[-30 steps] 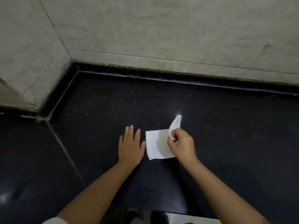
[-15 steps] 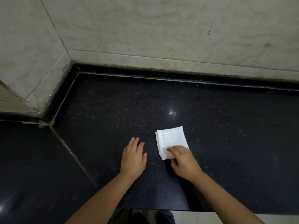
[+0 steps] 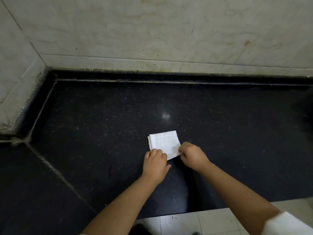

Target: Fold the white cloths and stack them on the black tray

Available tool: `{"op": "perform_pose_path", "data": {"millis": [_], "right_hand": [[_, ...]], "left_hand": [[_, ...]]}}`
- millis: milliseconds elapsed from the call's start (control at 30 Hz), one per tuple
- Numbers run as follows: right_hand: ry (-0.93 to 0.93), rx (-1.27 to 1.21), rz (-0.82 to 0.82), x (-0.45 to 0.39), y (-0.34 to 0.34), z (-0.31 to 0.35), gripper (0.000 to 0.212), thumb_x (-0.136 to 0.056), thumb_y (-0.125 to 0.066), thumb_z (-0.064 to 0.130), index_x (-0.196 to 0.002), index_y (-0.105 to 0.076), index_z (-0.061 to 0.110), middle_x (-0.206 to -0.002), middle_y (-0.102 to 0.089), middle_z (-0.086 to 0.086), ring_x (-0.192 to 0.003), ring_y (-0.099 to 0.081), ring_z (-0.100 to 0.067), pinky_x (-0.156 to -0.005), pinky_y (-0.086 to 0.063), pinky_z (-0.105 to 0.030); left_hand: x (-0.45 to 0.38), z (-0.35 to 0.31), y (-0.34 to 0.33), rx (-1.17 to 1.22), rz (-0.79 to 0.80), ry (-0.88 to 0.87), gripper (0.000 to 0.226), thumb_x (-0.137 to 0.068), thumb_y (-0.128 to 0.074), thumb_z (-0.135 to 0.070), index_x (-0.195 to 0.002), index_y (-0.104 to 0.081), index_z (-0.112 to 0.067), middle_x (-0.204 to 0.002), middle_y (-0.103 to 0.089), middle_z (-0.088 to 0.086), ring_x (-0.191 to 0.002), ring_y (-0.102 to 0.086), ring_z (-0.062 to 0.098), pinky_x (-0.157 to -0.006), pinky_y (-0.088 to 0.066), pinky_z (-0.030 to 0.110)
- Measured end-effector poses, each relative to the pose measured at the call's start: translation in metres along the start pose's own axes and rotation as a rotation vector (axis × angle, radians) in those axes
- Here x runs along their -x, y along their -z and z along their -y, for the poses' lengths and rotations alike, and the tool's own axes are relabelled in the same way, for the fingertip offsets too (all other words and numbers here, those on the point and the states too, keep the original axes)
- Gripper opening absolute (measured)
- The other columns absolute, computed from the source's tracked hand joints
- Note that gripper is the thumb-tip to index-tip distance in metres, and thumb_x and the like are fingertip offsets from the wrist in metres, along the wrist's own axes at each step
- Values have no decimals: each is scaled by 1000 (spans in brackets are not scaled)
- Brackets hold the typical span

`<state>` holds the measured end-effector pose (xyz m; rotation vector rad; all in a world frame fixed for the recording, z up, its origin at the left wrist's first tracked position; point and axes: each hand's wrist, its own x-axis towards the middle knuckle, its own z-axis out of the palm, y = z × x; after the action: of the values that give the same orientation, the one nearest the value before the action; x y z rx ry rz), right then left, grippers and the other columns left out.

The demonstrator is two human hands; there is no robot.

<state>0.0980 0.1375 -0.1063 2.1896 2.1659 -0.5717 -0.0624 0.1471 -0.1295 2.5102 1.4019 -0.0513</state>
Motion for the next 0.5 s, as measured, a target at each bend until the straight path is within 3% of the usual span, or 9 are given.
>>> {"op": "perform_pose_path", "data": {"millis": [100,133,200,300,367,433,500], "right_hand": [[-22,-136,-102,22,21,-15,26,-83,-46,5,-100,-65,3,-103,-62,-12,-94,-59,-28,-78,-47,-31],[-24,-161,-130,31,28,-25,26,-81,-47,4,-99,-65,3,-103,-62,-13,-94,-59,-28,-79,-47,-31],[-43,-215,-229,52,44,-55,23,-78,-50,2,-94,-67,1,-98,-63,-16,-92,-60,-31,-79,-47,-30],[-119,-300,-357,99,74,-122,19,-76,-54,-5,-86,-69,-1,-88,-62,-16,-85,-59,-27,-70,-35,-16],[-167,-361,-445,137,93,-167,19,-76,-54,-7,-84,-69,-1,-80,-56,-6,-78,-52,-17,-64,-31,-9],[-207,-366,-519,185,112,-217,18,-74,-55,-7,-82,-69,1,-80,-53,1,-75,-47,-11,-65,-33,-1],[-238,-344,-570,224,129,-261,17,-72,-58,-5,-82,-69,3,-79,-52,2,-74,-47,-11,-65,-34,-1]], "left_hand": [[-5,-24,13,-53,-26,-70,24,-63,-79,-23,-82,-66,-16,-83,-64,0,-83,-61,17,-79,-48,27],[-10,-35,15,-85,-41,-99,22,-58,-80,-18,-75,-65,-16,-76,-64,-1,-76,-62,18,-74,-49,27],[-21,-64,27,-132,-80,-173,18,-61,-76,-11,-74,-65,-14,-74,-63,2,-73,-62,21,-68,-49,30],[-45,-135,52,-217,-157,-326,30,-43,-85,-14,-65,-64,-17,-63,-59,0,-57,-59,20,-48,-45,24],[-60,-193,66,-166,-143,-402,24,-62,-79,-17,-81,-65,-13,-80,-63,4,-75,-60,24,-59,-50,30],[-76,-263,78,-35,-128,-453,21,-89,-55,-20,-108,-58,-13,-107,-59,6,-104,-52,25,-86,-47,38],[-89,-325,89,18,-106,-539,23,-94,-47,-23,-113,-55,-14,-114,-58,4,-110,-49,24,-92,-43,39]]}}
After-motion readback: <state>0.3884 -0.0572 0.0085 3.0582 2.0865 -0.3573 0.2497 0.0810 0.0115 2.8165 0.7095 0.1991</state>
